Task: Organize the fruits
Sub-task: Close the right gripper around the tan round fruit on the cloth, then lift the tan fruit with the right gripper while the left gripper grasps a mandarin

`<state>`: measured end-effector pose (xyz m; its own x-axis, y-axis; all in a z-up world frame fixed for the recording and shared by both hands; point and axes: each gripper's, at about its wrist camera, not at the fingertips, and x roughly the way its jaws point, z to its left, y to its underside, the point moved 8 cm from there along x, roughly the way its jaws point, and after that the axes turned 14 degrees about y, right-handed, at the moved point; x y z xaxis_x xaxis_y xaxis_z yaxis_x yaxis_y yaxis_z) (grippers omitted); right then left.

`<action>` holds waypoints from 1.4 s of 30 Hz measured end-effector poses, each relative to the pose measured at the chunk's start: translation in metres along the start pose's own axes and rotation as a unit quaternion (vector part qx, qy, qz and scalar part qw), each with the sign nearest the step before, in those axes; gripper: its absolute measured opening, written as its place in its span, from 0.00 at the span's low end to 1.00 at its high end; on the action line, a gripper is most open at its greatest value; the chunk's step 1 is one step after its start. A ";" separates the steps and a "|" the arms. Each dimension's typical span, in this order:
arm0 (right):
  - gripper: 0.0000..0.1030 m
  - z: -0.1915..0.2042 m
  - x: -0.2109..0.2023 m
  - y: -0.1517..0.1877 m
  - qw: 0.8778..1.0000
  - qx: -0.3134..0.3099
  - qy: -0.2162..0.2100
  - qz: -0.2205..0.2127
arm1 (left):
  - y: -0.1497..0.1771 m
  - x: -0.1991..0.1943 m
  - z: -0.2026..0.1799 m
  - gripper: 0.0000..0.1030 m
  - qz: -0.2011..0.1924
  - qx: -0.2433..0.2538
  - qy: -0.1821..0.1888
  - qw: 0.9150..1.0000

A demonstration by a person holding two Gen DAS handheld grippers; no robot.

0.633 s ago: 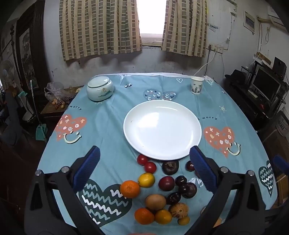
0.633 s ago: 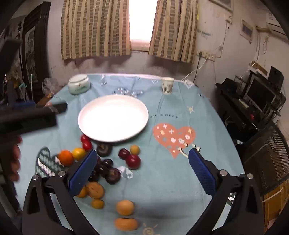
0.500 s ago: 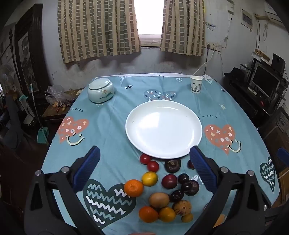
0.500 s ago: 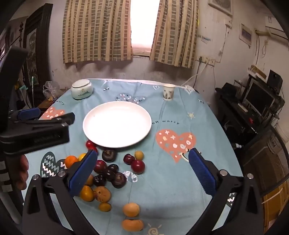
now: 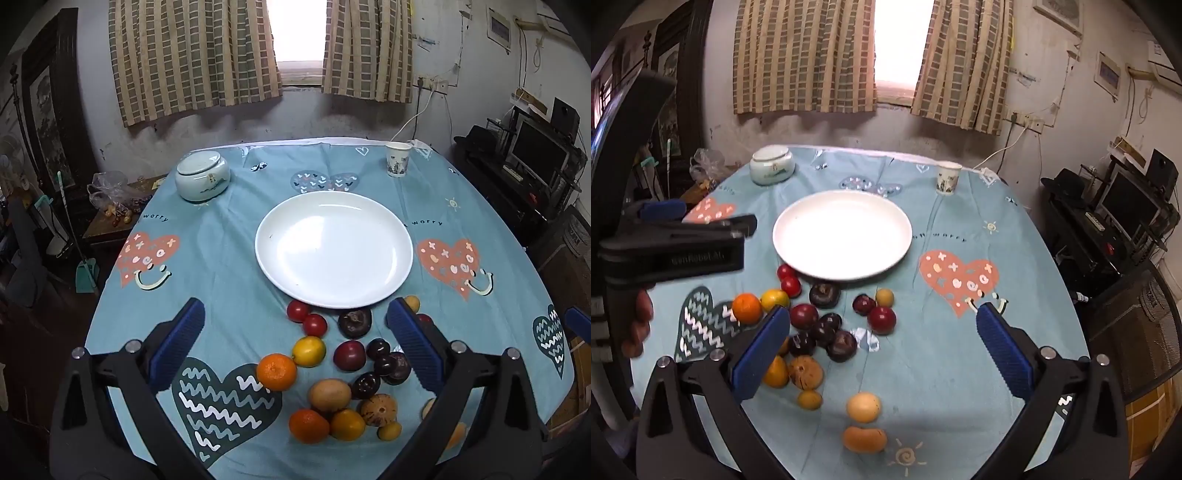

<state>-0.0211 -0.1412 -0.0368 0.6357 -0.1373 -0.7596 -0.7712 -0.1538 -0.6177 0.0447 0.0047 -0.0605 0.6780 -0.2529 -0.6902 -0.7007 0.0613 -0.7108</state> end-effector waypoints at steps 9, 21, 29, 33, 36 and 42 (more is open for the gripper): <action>0.99 0.000 0.015 0.026 1.000 0.001 -0.010 0.022 | 0.008 0.009 -0.012 0.98 0.027 0.020 0.023 0.999; 0.94 -0.010 0.054 0.132 0.985 -0.082 -0.083 0.127 | 0.034 0.012 -0.002 0.98 0.043 0.004 0.007 0.999; 0.75 0.018 0.076 0.155 0.970 -0.076 -0.121 0.195 | 0.067 0.025 -0.007 0.98 0.085 0.013 0.034 0.996; 0.68 0.029 0.086 0.156 0.967 -0.083 -0.128 0.203 | 0.066 0.023 0.005 0.98 0.085 0.001 0.030 0.996; 0.56 0.031 0.092 0.159 0.964 -0.097 -0.120 0.216 | 0.066 0.022 0.020 0.98 0.087 -0.024 0.026 0.996; 0.49 0.018 0.094 0.145 0.969 -0.101 -0.115 0.192 | 0.070 0.021 0.041 0.98 0.093 -0.059 0.026 0.994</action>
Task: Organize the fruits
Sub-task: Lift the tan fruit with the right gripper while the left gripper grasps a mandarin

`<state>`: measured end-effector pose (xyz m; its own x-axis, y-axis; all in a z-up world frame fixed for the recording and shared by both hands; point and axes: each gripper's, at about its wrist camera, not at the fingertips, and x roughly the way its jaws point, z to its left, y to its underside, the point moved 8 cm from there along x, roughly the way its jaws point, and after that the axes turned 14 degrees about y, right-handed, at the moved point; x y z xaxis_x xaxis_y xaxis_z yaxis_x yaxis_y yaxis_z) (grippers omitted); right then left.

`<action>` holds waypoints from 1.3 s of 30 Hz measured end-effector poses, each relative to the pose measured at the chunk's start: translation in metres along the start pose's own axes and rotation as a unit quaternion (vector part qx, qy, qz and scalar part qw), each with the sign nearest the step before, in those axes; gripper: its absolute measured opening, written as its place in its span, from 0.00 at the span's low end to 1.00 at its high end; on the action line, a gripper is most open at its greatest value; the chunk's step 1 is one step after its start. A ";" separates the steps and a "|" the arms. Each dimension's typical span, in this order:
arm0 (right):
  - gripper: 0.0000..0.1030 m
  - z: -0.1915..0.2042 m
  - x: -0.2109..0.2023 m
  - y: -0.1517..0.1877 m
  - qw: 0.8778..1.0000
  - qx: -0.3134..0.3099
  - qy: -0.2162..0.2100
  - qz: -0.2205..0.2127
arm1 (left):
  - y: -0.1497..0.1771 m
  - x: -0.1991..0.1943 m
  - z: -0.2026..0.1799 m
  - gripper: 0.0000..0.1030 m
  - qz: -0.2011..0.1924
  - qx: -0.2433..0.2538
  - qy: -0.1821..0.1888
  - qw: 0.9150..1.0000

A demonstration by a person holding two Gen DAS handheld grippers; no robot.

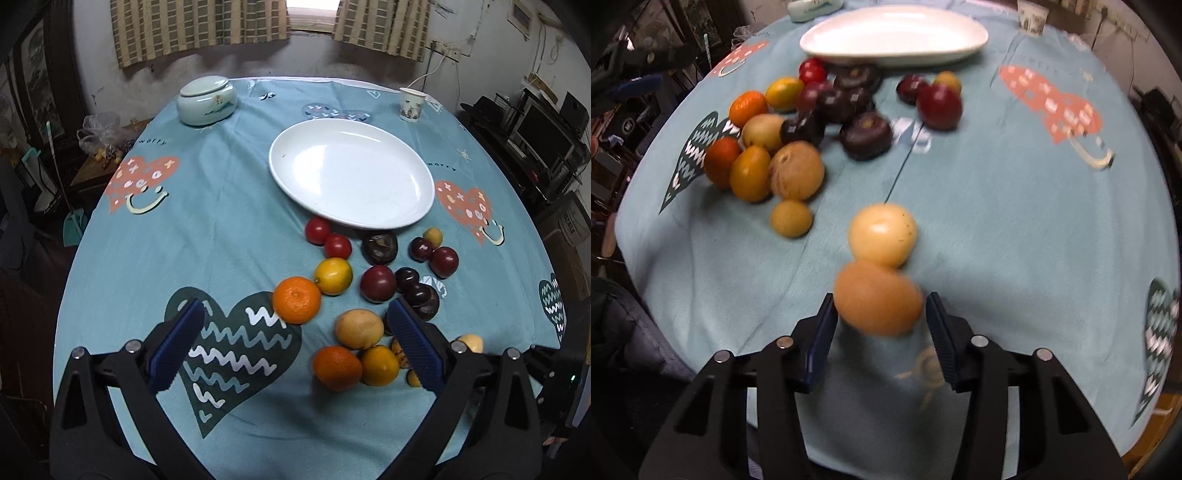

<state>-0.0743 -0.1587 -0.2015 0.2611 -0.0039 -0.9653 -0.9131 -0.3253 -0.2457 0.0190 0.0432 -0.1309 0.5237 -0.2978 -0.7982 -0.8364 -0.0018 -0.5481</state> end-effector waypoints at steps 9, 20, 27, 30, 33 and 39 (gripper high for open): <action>0.50 -0.051 -0.012 -0.033 0.996 0.088 -0.016 -0.019 | 0.004 0.000 -0.006 0.98 0.008 0.016 0.014 1.000; 0.57 -0.038 -0.008 0.025 0.997 0.076 -0.026 0.003 | 0.027 0.008 0.006 0.98 0.030 0.019 0.034 0.999; 0.44 -0.025 0.012 0.014 0.998 0.066 -0.003 0.010 | 0.052 0.020 -0.013 0.98 0.067 0.065 0.062 0.994; 0.43 -0.028 0.013 0.013 0.998 0.054 -0.009 0.020 | 0.061 0.028 -0.017 0.98 0.077 0.073 0.070 0.992; 0.43 -0.030 0.012 0.012 0.998 0.053 -0.015 0.024 | 0.066 0.038 -0.018 0.98 0.084 0.071 0.080 0.991; 0.43 -0.029 0.007 0.002 0.998 0.058 -0.026 0.020 | 0.070 0.061 -0.003 0.86 0.099 0.052 0.078 0.991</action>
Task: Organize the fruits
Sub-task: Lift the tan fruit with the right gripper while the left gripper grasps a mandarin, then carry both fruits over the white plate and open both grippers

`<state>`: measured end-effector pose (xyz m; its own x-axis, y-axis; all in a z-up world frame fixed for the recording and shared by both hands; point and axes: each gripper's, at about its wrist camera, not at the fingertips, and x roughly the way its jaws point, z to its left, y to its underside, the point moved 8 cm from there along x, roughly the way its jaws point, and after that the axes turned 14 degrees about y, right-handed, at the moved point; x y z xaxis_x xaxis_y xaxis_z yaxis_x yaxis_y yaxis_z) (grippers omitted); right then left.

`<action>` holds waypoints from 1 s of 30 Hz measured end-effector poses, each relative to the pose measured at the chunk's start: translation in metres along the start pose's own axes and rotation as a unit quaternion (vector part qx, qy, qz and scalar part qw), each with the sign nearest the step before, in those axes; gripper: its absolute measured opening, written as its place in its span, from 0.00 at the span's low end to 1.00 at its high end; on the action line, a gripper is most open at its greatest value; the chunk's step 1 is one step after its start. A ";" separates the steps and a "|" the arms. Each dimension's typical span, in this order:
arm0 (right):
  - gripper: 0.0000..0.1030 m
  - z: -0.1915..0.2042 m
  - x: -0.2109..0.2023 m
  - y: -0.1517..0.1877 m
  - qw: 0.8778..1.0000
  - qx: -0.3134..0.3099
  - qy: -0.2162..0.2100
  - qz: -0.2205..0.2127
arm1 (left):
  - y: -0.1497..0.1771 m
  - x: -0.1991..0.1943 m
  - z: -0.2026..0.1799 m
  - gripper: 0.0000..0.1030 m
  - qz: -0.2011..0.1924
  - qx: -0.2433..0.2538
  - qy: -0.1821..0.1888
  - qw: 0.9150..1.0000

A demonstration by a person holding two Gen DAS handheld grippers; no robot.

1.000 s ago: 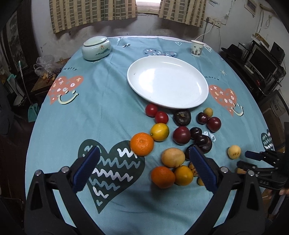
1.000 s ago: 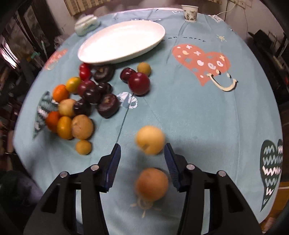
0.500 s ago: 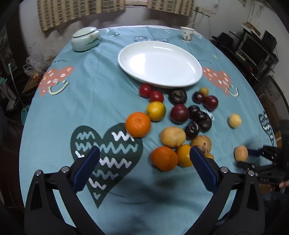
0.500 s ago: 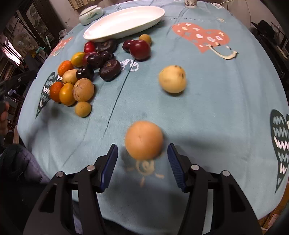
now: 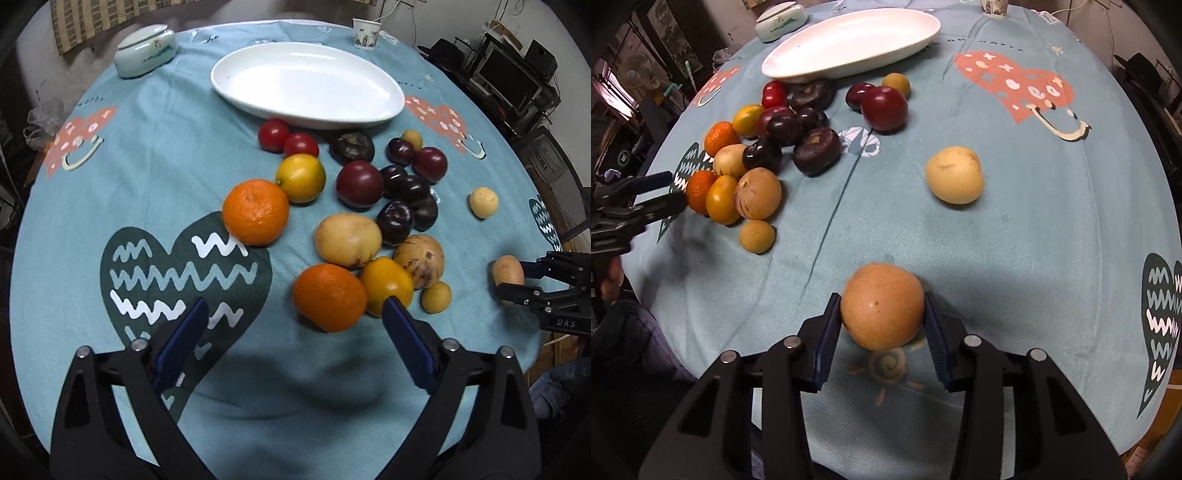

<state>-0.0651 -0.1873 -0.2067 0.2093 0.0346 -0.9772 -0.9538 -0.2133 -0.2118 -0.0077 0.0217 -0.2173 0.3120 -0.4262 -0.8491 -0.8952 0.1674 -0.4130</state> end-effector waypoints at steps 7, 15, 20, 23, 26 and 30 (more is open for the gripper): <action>0.43 0.002 0.003 0.000 1.000 0.014 -0.001 0.007 | -0.009 0.013 -0.008 0.53 0.003 0.011 0.056 0.998; 0.43 0.011 0.003 -0.002 1.000 -0.001 0.005 0.009 | -0.017 0.020 -0.020 0.41 0.026 0.027 0.043 0.998; 0.43 0.013 0.000 -0.003 1.000 -0.002 0.008 0.005 | -0.021 0.001 -0.027 0.41 0.021 0.042 0.020 0.999; 0.43 0.014 0.000 -0.003 1.000 -0.002 0.008 0.005 | -0.033 -0.013 -0.030 0.41 0.004 0.051 0.011 0.999; 0.43 0.017 0.001 -0.002 1.000 -0.006 0.006 0.008 | -0.047 -0.027 -0.035 0.41 -0.012 0.060 -0.005 0.998; 0.43 0.025 0.002 -0.011 1.000 -0.015 -0.001 0.007 | -0.065 -0.034 -0.039 0.41 -0.024 0.062 -0.009 0.998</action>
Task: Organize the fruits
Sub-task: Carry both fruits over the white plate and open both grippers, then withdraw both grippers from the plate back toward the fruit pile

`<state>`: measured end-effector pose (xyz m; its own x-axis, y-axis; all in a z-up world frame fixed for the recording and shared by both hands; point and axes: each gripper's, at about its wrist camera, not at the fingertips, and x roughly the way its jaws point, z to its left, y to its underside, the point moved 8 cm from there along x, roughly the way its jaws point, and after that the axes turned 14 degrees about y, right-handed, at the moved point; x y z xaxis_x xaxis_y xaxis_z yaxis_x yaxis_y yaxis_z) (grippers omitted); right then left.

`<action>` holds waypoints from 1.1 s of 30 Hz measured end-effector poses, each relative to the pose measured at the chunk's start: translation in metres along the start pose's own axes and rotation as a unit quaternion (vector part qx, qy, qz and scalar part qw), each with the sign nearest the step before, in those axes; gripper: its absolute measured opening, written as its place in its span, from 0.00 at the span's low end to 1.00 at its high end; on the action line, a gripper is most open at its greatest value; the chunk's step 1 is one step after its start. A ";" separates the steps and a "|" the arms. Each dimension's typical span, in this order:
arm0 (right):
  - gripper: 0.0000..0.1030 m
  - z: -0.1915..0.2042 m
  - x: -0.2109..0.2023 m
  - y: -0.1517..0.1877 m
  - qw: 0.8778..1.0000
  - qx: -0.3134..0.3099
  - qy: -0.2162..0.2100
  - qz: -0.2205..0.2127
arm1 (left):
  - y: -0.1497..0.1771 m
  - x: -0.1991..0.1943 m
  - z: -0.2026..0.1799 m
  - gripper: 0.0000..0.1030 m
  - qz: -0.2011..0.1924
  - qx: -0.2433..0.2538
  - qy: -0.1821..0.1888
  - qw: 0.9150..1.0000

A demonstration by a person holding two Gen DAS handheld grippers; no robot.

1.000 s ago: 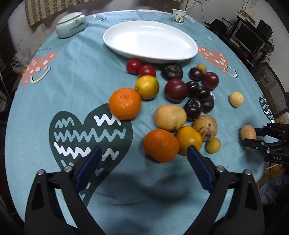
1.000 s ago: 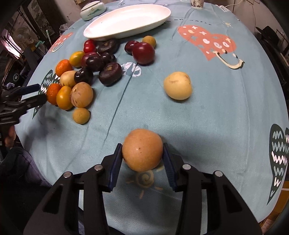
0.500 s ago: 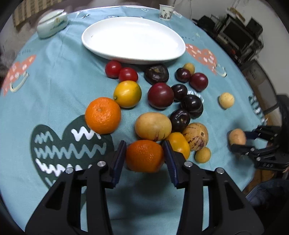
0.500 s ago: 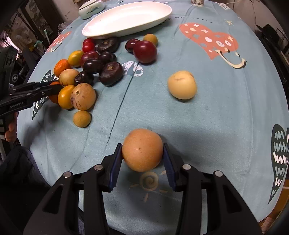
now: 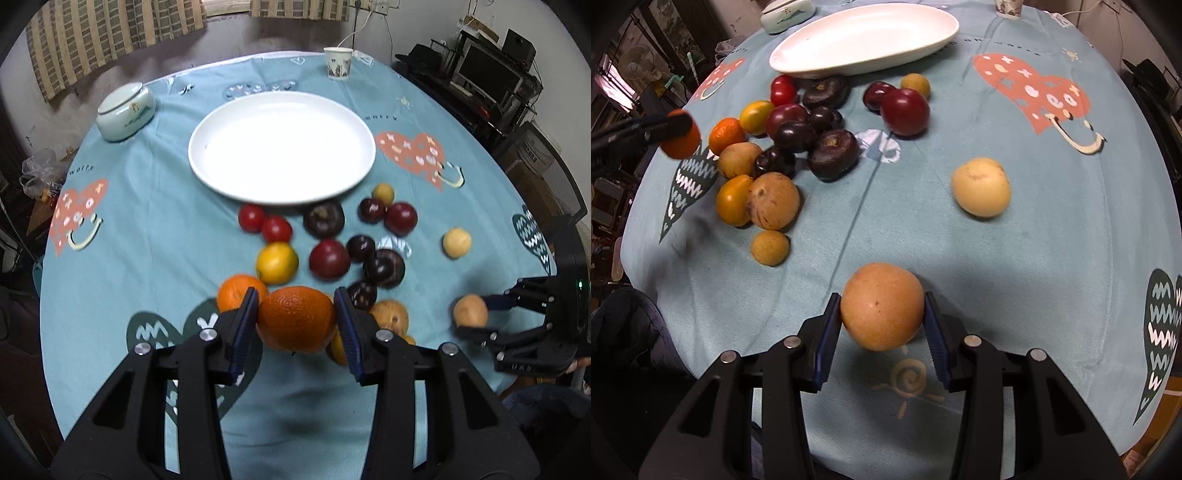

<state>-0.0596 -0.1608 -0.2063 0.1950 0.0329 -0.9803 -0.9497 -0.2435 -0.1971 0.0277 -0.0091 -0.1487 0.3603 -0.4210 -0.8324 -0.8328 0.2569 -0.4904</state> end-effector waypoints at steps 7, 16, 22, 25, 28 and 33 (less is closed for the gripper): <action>0.43 0.006 -0.031 -0.092 0.996 -0.007 -0.033 -0.083 | -0.077 0.013 0.013 0.42 -0.028 -0.040 0.047 0.998; 0.43 -0.007 0.004 -0.238 0.992 -0.002 -0.010 -0.128 | -0.141 0.101 0.075 0.43 0.006 -0.148 0.000 0.989; 0.64 -0.015 0.026 -0.257 0.991 -0.009 0.032 -0.130 | -0.147 0.092 0.092 0.64 -0.014 -0.168 -0.004 0.986; 0.65 -0.022 0.016 -0.260 0.988 -0.006 0.012 -0.152 | -0.150 0.081 0.095 0.66 -0.024 -0.175 -0.006 0.984; 0.65 -0.029 0.005 -0.250 0.989 -0.008 0.014 -0.147 | -0.144 0.062 0.091 0.66 -0.036 -0.165 -0.003 0.986; 0.65 -0.027 -0.024 -0.176 0.989 -0.011 -0.053 -0.137 | -0.100 0.019 0.075 0.77 -0.056 -0.121 -0.007 0.991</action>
<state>0.1095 -0.1454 -0.1473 0.4166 0.2015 -0.8865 -0.8587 -0.2330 -0.4565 0.1495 0.0227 -0.1344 0.4611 -0.4229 -0.7801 -0.8629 -0.0085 -0.5054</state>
